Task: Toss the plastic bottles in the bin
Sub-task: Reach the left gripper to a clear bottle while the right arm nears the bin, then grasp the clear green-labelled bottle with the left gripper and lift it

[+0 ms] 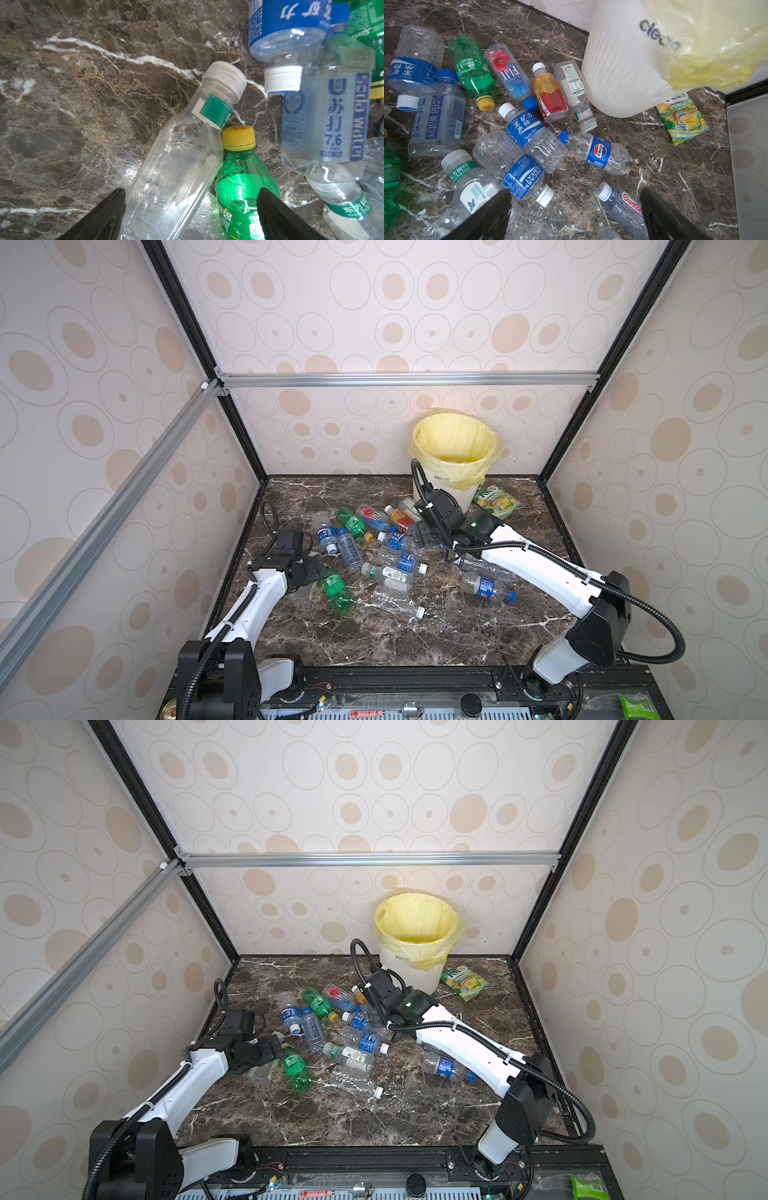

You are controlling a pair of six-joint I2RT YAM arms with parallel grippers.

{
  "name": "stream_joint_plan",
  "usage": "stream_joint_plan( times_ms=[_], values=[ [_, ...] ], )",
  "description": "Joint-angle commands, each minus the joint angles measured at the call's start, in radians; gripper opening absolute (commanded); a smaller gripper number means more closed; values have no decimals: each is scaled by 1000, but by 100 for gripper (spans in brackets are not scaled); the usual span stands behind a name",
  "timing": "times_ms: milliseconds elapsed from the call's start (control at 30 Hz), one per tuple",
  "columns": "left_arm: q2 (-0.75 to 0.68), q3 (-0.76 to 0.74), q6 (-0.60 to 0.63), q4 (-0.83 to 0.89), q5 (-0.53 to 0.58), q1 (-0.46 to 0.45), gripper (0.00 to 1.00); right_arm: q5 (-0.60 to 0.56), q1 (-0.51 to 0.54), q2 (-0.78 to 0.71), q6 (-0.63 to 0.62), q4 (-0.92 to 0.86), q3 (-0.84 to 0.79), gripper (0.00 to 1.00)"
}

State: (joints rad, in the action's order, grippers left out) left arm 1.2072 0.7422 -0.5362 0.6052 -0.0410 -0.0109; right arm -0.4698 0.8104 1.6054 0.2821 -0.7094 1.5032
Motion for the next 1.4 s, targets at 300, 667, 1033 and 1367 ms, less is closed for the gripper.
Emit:
stream_joint_plan(
  times_ms=[300, 667, 1033, 1367],
  values=[
    [32, -14, 8, -47, -49, 9, 85, 27, 0, 14, 52, -13, -45, 100],
    [82, -21, 20, -97, -48, 9, 75, 52, 0, 36, 71, -19, -37, 100],
    [112, -34, 28, -125, -89, 9, 64, 89, 0, 74, 93, -21, -3, 100],
    [147, -33, 39, -145, -115, 9, 58, 128, 0, 82, 118, -18, 12, 100]
  ],
)
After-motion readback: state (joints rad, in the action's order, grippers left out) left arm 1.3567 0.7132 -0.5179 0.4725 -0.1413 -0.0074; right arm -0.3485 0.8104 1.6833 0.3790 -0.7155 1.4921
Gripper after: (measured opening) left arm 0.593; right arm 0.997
